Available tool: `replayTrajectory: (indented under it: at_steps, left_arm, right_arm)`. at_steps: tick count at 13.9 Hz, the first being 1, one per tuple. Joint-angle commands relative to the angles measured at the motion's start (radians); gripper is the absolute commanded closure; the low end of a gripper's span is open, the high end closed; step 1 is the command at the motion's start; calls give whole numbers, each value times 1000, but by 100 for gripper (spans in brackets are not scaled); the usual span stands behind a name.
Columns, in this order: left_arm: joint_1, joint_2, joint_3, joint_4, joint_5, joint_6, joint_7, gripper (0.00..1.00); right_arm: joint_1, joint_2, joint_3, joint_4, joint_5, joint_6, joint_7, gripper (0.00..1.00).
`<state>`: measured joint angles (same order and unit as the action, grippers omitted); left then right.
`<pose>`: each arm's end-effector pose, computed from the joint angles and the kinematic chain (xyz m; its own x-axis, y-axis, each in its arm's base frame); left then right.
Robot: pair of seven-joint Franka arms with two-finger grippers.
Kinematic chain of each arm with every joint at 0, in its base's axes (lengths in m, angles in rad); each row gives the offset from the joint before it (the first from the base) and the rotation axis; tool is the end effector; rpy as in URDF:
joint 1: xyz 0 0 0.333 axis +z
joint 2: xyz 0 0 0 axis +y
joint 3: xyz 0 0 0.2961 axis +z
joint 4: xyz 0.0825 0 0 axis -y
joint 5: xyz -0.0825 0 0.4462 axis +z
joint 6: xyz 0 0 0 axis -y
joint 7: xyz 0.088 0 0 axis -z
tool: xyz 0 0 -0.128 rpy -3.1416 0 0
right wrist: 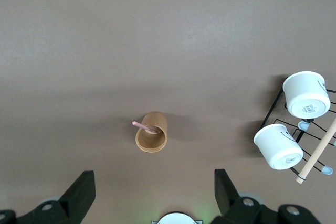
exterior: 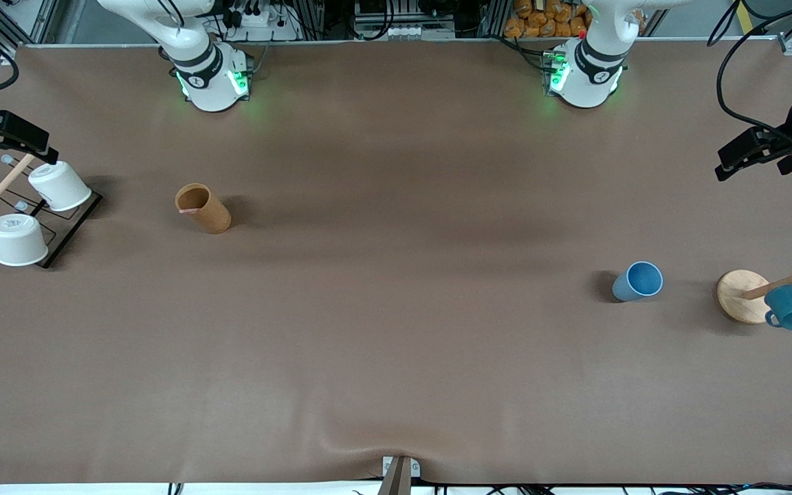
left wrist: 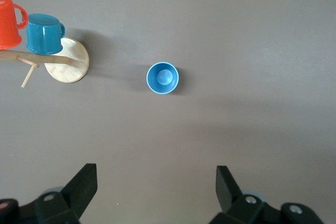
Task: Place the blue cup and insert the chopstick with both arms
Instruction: 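Reach down and grasp the small blue cup with the left gripper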
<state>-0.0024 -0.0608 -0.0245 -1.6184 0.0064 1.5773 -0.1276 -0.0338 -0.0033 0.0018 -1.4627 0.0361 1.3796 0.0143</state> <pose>0.5997 -0.0157 0.5957 0.9947 0.1005 0.0205 0.1006 -0.9949 -0.0053 0.5932 -0.0138 0.6264 0.9960 -0.0393 -0.0801 -0.0422 -0.9985 -0.0347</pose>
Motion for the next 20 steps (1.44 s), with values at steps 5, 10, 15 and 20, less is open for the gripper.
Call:
replayTrajectory:
  at_steps: [5,10,15,20]
  left_arm:
    - [13,59,17,22,-5,-25,26,0]
    - [48,183,17,-87,-5,200,28,0]
    - [73,243,15,-323,-5,576,31,0]
    - [79,341,15,-337,-6,647,69,1]
  right_arm:
    - [9,6,0,18,2,-11,19,0]
    - [9,6,0,18,2,-11,18,0]
    - [11,6,0,18,4,-11,19,0]
    - [28,11,0,18,7,-11,18,0]
